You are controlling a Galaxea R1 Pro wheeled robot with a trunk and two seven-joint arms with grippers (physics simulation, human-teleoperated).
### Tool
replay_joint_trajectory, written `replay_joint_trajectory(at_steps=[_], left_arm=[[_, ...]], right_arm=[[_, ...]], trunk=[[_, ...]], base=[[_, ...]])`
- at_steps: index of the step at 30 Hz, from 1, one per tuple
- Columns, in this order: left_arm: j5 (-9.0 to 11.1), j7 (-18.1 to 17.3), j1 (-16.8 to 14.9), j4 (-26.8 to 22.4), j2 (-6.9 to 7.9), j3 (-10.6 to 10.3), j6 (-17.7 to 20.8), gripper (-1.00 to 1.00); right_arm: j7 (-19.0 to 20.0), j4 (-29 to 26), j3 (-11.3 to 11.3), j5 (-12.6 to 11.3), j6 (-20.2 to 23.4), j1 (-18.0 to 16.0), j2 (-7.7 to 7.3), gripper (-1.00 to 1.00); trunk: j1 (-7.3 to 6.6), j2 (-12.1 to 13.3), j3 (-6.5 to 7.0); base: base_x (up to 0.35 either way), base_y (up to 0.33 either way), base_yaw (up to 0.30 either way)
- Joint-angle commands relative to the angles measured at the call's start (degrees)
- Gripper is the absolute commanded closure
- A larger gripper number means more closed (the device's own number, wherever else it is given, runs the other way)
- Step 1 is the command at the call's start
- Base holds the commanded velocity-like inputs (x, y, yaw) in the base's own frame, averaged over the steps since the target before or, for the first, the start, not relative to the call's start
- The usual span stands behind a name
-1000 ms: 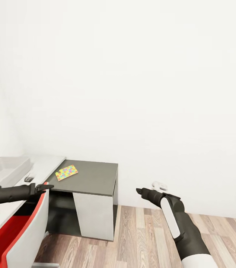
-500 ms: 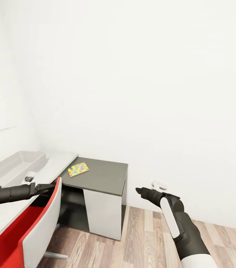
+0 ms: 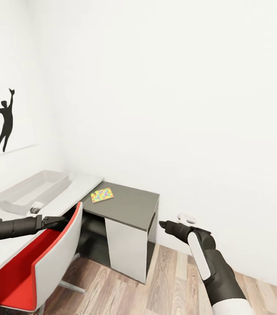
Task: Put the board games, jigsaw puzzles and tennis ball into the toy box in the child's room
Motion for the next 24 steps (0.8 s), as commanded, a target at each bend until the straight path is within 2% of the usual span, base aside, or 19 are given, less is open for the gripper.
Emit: replay_joint_trajectory(at_steps=[1,13,24], left_arm=[[0.03,-0.17,-0.04,0.01,-0.01,0.01,0.57,-1.00],[-0.01,-0.06,-0.04,0.01,-0.03,0.01,0.47,-1.00],[-0.06,-0.04,-0.04,0.01,-0.10,-0.06,0.47,-1.00]], right_arm=[[-0.48,-0.07,-0.05,-0.60,0.20,0.00,0.01,-1.00],[-0.42,-0.05,-0.02,-0.60,0.14,0.00,0.03,-1.00],[-0.39,0.02,-0.02,-0.60,0.14,0.00,0.17,-1.00]], trunk=[[0.02,-0.04,-0.03],[0.02,-0.04,-0.03],[0.02,-0.04,-0.03]], base=[[0.000,-0.231,0.291],[0.002,-0.192,0.291],[0.085,-0.112,0.291]])
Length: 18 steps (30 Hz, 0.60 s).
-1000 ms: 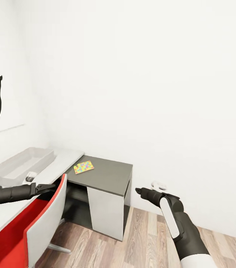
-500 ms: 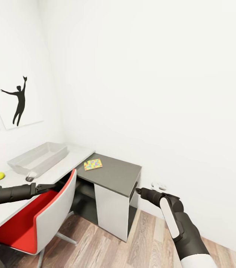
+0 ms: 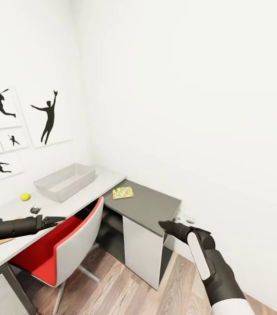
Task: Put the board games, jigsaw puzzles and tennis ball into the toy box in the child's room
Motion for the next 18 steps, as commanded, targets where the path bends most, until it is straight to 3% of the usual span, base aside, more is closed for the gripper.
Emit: replay_joint_trajectory(at_steps=[1,12,18], left_arm=[[0.02,-0.16,-0.04,0.02,-0.01,0.02,0.59,-1.00],[0.15,-0.17,-0.04,0.02,-0.01,0.02,0.59,-1.00],[0.04,-0.15,-0.04,0.02,-0.01,0.02,0.59,-1.00]], right_arm=[[-0.48,-0.07,-0.06,-0.60,0.22,-0.01,0.04,-1.00],[-0.21,-0.06,-0.13,-0.64,0.01,-0.01,-0.15,-1.00],[-0.14,-0.06,-0.14,-0.66,-0.04,-0.01,-0.21,-1.00]], trunk=[[0.03,-0.04,-0.03],[0.03,-0.04,-0.03],[0.03,-0.04,-0.03]], base=[[0.109,-0.077,0.291],[0.118,-0.018,0.288],[0.091,-0.001,0.091]])
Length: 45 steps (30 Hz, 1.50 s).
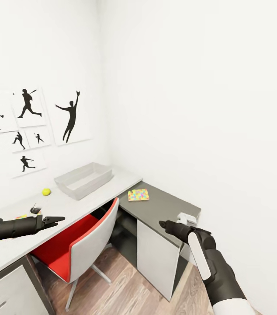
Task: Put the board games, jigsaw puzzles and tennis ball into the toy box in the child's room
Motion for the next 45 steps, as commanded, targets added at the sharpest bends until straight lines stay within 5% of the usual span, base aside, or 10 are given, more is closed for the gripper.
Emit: replay_joint_trajectory(at_steps=[1,16,34,45], left_arm=[[0.02,-0.18,-0.02,0.02,0.00,0.03,0.59,-1.00],[0.01,-0.10,-0.01,0.02,0.00,0.03,0.59,-1.00],[0.01,-0.01,-0.02,0.02,-0.09,-0.06,0.59,-1.00],[0.01,-0.08,-0.02,0.02,-0.09,-0.06,0.59,-1.00]], right_arm=[[-0.44,-0.07,-0.07,-0.60,0.22,-0.02,0.04,-1.00],[-0.49,-0.08,-0.05,-0.55,0.16,-0.02,0.40,-1.00],[-0.54,-0.30,0.00,-0.49,0.13,-0.02,0.64,-1.00],[-0.70,-0.58,1.15,-0.51,0.17,-0.02,0.66,-1.00]], trunk=[[0.03,-0.04,-0.03],[0.03,-0.04,-0.03],[0.03,-0.04,-0.03],[0.03,-0.04,-0.03]], base=[[0.143,0.005,0.019],[0.268,0.061,0.010],[0.300,0.032,0.242],[0.177,0.029,0.031]])
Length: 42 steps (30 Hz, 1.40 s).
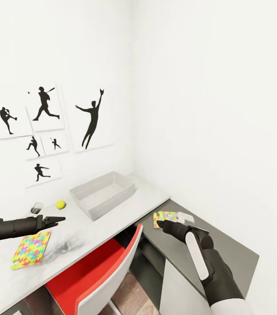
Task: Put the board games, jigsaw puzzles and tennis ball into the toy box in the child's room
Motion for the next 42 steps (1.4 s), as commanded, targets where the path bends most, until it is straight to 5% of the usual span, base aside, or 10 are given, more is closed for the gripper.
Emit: replay_joint_trajectory(at_steps=[1,25,42], left_arm=[[0.03,-0.18,-0.02,0.01,0.00,0.03,0.60,-1.00],[0.11,-0.28,0.06,0.01,0.00,0.03,0.60,-1.00],[0.08,-0.18,0.06,0.01,0.00,0.03,0.58,-1.00]], right_arm=[[-0.49,-0.05,0.11,-0.54,0.17,-0.02,0.00,-1.00],[-0.82,-0.05,2.92,-0.48,-0.12,-0.02,-0.02,-1.00],[-0.65,-0.05,2.96,-0.49,-0.12,-0.02,-0.20,-1.00]], trunk=[[0.04,-0.04,-0.03],[0.04,-0.04,-0.03],[0.04,-0.04,-0.03]], base=[[0.127,0.002,0.002],[0.058,0.000,0.197],[0.051,-0.033,0.014]])
